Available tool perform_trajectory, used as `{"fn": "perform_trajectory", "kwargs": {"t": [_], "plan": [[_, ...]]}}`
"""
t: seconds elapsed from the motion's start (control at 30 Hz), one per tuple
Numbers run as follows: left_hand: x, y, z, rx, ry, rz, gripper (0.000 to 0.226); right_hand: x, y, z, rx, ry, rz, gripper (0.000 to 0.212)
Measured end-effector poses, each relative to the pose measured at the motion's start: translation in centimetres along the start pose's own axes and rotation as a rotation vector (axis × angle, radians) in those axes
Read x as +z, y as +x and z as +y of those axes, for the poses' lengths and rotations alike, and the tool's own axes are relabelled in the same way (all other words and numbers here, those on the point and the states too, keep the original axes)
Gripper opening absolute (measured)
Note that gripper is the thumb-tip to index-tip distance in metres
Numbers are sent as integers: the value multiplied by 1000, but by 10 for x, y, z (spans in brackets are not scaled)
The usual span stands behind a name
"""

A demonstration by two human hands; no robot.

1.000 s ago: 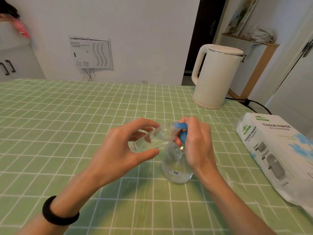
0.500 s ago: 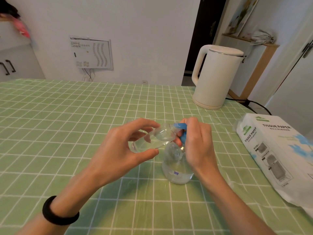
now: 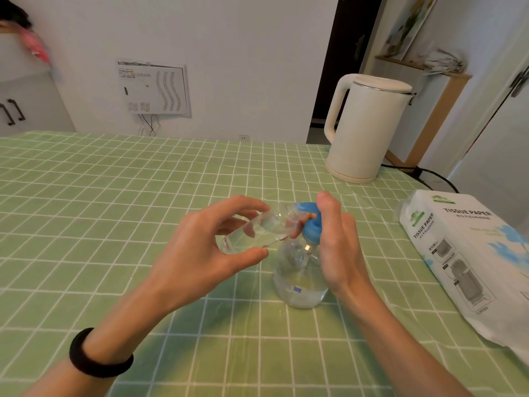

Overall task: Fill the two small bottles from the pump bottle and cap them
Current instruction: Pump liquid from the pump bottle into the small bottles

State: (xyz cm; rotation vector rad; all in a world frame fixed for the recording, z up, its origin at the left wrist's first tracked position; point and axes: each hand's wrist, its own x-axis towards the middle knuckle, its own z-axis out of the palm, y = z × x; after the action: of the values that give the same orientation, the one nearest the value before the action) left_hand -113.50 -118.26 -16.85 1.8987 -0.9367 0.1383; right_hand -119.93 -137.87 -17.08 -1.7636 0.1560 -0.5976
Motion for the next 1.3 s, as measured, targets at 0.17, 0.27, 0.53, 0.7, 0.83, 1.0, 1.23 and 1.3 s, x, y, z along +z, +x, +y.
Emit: {"fn": "perform_trajectory", "kwargs": {"t": [0.17,0.27,0.53,0.7,0.83,1.0,1.23,1.3], "plan": [[0,0,0,2,-4,-8,54,1,-1,2,21,-12,15,79],[1,1,0,4,-11,-7,54,1,0,3,15,-19,17,75],[1,0,-2,4,14,-10,54,1,3,0,-37,-70,99,57],[1,0,-2,-2,-7,-13,54,3,0,0,-35,-72,118,64],[0,0,-1,-8,-18,-17,55,4,1,-2,-37,-69,128,65],[1,0,-2,-8,-4,-19,55,3,2,-2,-40,-107,123,57],[3,-1,-3,-9,-19,-15,53,4,1,1,-22,-127,113,69],[3,-1,-2,-12,-33,-11,53,4,1,1,-21,-118,110,74]]}}
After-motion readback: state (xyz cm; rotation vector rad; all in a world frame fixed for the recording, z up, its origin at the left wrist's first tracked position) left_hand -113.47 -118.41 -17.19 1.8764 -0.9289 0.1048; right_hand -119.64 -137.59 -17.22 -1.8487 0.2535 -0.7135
